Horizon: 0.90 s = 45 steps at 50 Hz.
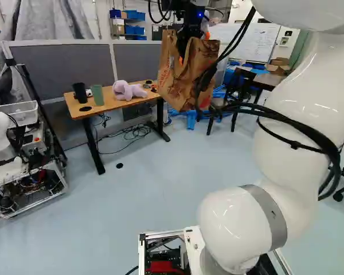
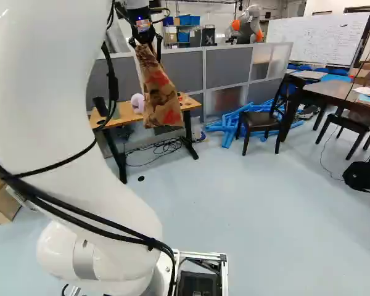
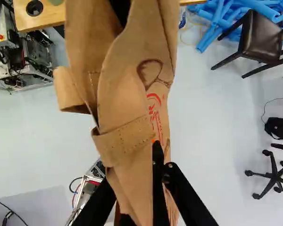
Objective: Pick up the bag on the ground and place it on the table
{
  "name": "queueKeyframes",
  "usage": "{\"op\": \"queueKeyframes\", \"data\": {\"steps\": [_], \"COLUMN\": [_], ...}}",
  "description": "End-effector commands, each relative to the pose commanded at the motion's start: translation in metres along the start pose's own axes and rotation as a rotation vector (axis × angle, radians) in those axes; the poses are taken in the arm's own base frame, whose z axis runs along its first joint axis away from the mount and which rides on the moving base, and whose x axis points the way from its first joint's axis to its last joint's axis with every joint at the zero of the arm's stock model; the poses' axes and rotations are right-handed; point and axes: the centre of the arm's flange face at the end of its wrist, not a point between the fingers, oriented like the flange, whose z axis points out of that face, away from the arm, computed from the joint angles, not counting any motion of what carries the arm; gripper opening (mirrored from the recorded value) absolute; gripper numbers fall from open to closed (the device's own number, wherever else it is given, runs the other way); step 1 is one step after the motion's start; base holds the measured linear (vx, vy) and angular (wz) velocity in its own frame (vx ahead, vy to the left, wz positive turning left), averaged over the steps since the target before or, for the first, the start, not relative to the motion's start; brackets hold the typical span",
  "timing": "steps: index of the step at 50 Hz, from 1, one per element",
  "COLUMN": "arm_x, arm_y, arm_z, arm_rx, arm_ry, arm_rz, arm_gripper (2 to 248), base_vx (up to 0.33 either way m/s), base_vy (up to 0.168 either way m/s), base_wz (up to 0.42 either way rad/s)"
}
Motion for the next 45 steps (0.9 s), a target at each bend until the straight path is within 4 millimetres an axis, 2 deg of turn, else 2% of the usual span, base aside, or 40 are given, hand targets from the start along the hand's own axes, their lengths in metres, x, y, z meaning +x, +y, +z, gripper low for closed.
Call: {"op": "queueKeyframes", "data": {"steps": [45], "arm_x": [0.0000], "arm_y": [0.0000], "arm_z": [0.0000], "arm_rx": [0.000], "arm_ry": [0.000], "arm_rz": [0.000], "arm_gripper": [21], "base_vx": [0.220], "base_vy": [0.066], "base_wz": [-0.023]}}
